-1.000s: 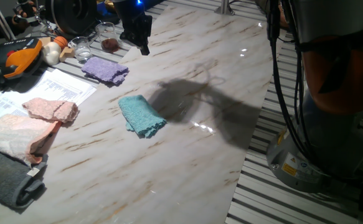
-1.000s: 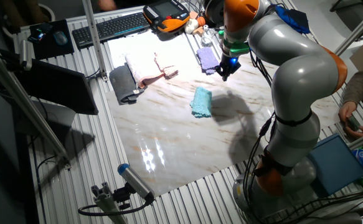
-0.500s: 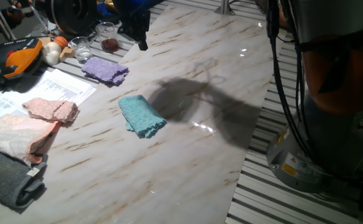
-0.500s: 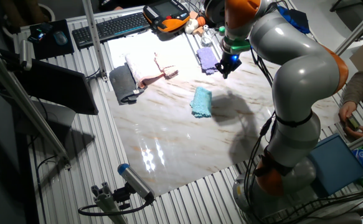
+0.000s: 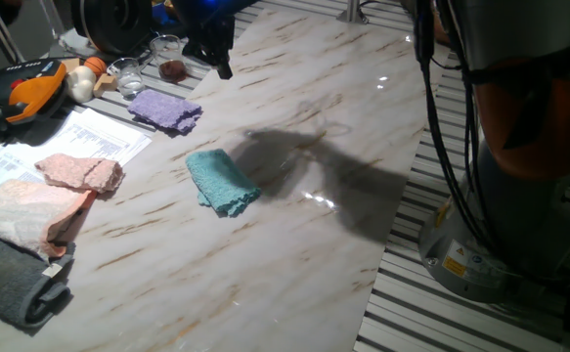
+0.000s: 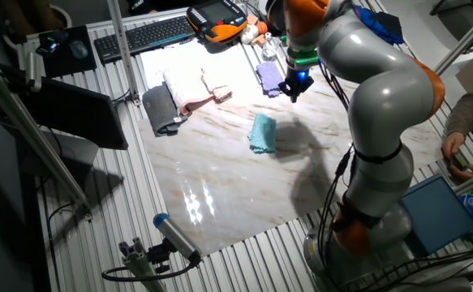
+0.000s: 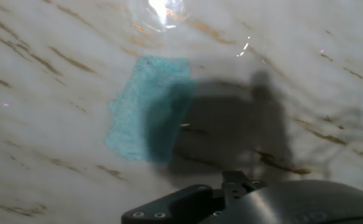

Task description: Clean the table with a cloth

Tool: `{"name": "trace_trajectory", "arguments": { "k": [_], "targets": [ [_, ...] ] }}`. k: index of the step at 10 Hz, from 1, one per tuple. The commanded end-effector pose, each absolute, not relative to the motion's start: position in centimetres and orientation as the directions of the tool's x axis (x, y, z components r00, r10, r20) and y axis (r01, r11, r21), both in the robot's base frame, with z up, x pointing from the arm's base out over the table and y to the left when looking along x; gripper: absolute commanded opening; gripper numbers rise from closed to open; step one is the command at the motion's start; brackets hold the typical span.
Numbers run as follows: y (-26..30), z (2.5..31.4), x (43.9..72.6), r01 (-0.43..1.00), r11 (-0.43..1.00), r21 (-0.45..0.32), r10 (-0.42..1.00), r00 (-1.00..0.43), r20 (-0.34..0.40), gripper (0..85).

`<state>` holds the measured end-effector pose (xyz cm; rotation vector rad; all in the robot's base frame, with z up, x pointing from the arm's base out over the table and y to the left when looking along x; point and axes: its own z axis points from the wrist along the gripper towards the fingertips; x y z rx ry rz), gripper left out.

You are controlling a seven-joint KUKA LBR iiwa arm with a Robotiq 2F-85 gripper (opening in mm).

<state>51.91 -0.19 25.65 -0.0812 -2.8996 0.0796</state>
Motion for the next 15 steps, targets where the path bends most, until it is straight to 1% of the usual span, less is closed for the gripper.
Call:
{"name": "trace_trajectory", "arguments": {
  "k": [1, 2, 3, 4, 5, 6, 7, 8, 9, 11, 12, 15],
  "targets": [
    [-0.2, 25.6, 51.9, 0.06, 0.998, -0.026, 0.065, -0.969, 0.238, 0.0],
    [-0.2, 25.6, 51.9, 0.111, 0.994, 0.002, 0.107, -0.964, 0.243, 0.0],
    [-0.2, 25.6, 51.9, 0.121, 0.993, -0.013, 0.12, -0.963, 0.243, 0.0],
    [0.1, 25.4, 52.0, 0.143, 0.989, -0.038, 0.148, -0.96, 0.24, 17.0],
    [1.1, 24.4, 52.6, 0.184, 0.982, -0.048, 0.19, -0.956, 0.223, 34.0],
    [1.6, 23.4, 53.1, 0.193, 0.98, -0.05, 0.199, -0.957, 0.213, 51.0],
    [2.0, 22.1, 53.6, 0.201, 0.979, -0.048, 0.206, -0.957, 0.203, 51.0],
    [2.4, 20.5, 54.1, 0.216, 0.976, -0.027, 0.217, -0.957, 0.192, 51.0],
    [3.1, 18.1, 54.4, 0.245, 0.969, -0.017, 0.245, -0.957, 0.158, 51.0],
    [4.6, 14.3, 54.5, 0.297, 0.955, -0.004, 0.296, -0.95, 0.099, 51.0],
    [5.1, 12.9, 54.4, 0.295, 0.955, -0.021, 0.295, -0.952, 0.077, 51.0],
    [5.5, 9.9, 54.6, 0.28, 0.96, -0.01, 0.28, -0.957, 0.07, 51.0]
  ]
}}
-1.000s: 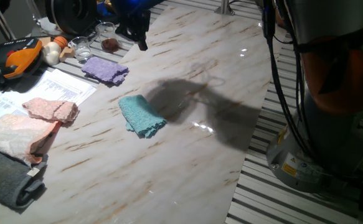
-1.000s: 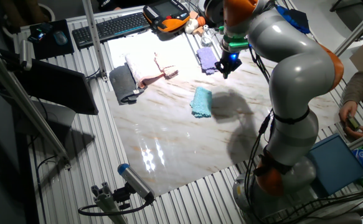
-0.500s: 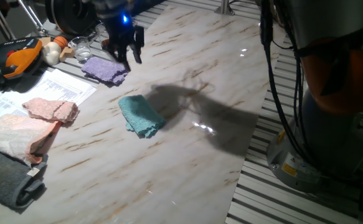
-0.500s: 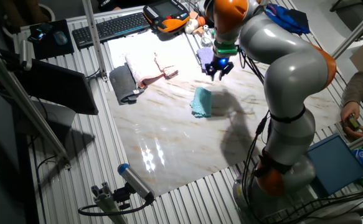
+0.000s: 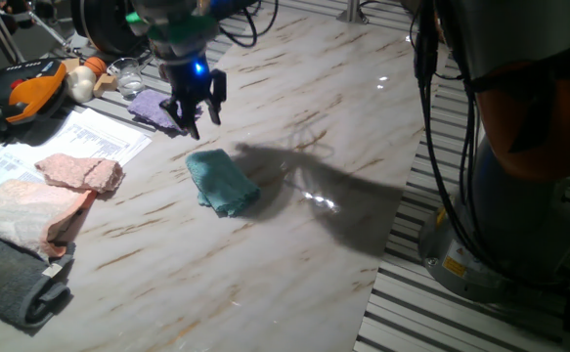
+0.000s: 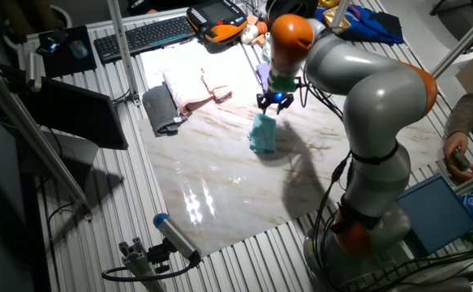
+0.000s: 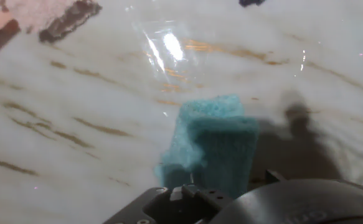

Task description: Clean the table with a cloth

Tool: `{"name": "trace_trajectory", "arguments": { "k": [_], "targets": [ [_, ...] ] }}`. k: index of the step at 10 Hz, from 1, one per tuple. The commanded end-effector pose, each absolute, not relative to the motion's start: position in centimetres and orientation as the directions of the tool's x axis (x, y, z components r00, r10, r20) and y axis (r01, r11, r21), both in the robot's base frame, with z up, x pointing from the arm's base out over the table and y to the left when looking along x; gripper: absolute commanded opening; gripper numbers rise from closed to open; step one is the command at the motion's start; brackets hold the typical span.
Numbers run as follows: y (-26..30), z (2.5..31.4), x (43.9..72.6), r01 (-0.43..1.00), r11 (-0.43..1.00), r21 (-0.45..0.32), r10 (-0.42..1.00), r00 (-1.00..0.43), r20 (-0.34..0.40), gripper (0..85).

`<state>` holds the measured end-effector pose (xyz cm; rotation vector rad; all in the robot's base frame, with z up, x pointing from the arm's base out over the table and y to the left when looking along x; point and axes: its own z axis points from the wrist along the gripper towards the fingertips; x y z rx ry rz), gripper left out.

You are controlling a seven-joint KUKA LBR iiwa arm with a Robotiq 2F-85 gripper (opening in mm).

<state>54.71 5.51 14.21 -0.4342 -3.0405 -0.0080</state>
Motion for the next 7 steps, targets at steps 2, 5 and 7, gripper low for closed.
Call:
{"name": "trace_trajectory", "arguments": {
  "k": [2, 5, 7],
  "targets": [
    [5.6, 8.4, 55.0, 0.285, 0.959, 0.014, 0.283, -0.957, 0.069, 51.0],
    [5.7, 7.2, 55.2, 0.282, 0.959, 0.034, 0.279, -0.958, 0.064, 51.0],
    [5.8, 7.5, 55.1, 0.297, 0.955, 0.024, 0.293, -0.95, 0.107, 51.0]
  ]
}}
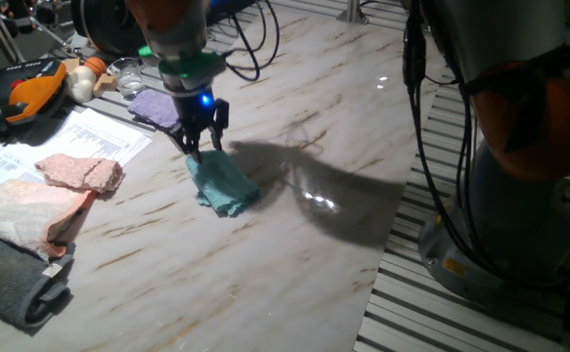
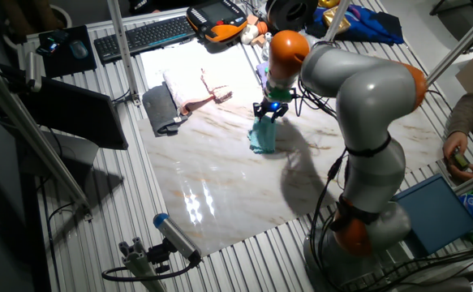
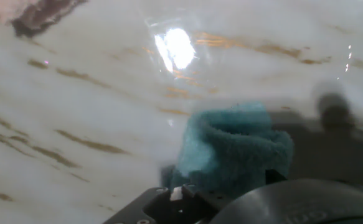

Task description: Clean the table with a cloth

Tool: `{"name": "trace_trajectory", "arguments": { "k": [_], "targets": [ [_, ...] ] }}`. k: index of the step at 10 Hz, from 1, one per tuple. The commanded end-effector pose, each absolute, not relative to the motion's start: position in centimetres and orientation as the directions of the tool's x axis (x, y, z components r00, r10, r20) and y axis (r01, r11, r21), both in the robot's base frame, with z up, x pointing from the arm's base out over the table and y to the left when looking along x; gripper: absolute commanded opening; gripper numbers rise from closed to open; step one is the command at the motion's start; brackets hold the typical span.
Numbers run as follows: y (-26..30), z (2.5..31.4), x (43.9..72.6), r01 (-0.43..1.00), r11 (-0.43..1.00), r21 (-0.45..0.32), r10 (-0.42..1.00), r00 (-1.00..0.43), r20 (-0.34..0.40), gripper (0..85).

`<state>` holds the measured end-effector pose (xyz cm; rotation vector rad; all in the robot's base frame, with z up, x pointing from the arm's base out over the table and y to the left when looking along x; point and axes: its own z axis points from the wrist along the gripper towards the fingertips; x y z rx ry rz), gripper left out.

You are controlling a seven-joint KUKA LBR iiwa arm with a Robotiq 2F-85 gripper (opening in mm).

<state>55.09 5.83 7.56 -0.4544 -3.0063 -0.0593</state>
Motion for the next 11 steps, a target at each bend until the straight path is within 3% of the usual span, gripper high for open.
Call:
{"name": "trace_trajectory", "arguments": {
  "k": [1, 5, 11],
  "targets": [
    [5.8, 7.5, 55.1, 0.305, 0.952, 0.02, 0.3, -0.946, 0.125, 51.0],
    [5.9, 7.6, 55.1, 0.351, 0.936, 0.01, 0.344, -0.921, 0.184, 51.0],
    [7.5, 5.0, 54.8, 0.397, 0.917, 0.047, 0.389, -0.913, 0.125, 51.0]
  ]
}}
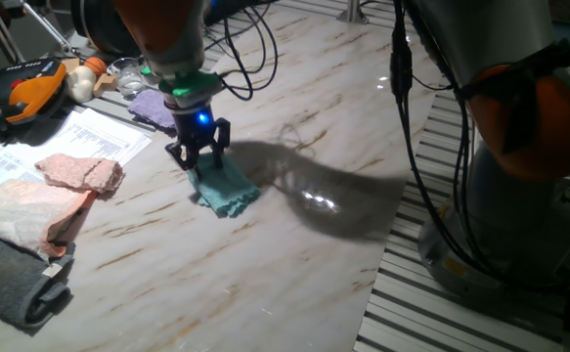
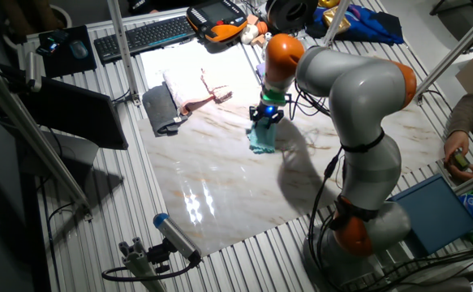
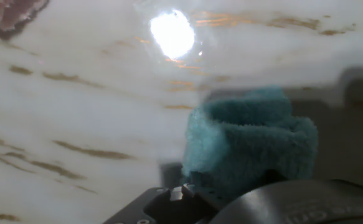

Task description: Clean the table with a cloth

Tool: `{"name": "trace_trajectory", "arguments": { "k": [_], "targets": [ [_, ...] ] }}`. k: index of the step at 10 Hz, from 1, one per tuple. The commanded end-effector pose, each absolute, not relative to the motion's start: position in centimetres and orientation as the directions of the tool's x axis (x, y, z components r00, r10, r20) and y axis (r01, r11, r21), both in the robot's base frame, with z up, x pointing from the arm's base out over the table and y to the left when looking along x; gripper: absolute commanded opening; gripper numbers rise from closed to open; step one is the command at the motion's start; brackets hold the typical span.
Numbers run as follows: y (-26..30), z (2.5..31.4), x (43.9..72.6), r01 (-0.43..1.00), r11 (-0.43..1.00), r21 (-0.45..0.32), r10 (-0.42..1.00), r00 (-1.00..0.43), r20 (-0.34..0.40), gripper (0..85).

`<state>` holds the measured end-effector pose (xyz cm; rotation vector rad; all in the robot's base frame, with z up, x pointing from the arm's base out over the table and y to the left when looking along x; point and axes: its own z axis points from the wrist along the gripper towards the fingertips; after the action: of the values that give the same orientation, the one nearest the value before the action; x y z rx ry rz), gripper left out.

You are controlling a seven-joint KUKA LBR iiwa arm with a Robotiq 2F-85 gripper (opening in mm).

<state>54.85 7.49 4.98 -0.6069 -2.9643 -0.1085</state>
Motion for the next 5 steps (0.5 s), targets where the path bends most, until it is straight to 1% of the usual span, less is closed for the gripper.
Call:
{"name": "trace_trajectory", "arguments": {
  "k": [1, 2, 4, 5],
  "targets": [
    [7.6, 4.6, 54.9, 0.385, 0.922, 0.044, 0.377, -0.918, 0.119, 51.0],
    [7.6, 4.0, 55.0, 0.374, 0.927, 0.042, 0.368, -0.924, 0.107, 51.0],
    [7.5, 3.2, 55.3, 0.341, 0.939, 0.037, 0.337, -0.937, 0.086, 17.0],
    [7.3, 3.1, 55.4, 0.318, 0.947, 0.035, 0.314, -0.946, 0.084, 17.0]
  ]
}}
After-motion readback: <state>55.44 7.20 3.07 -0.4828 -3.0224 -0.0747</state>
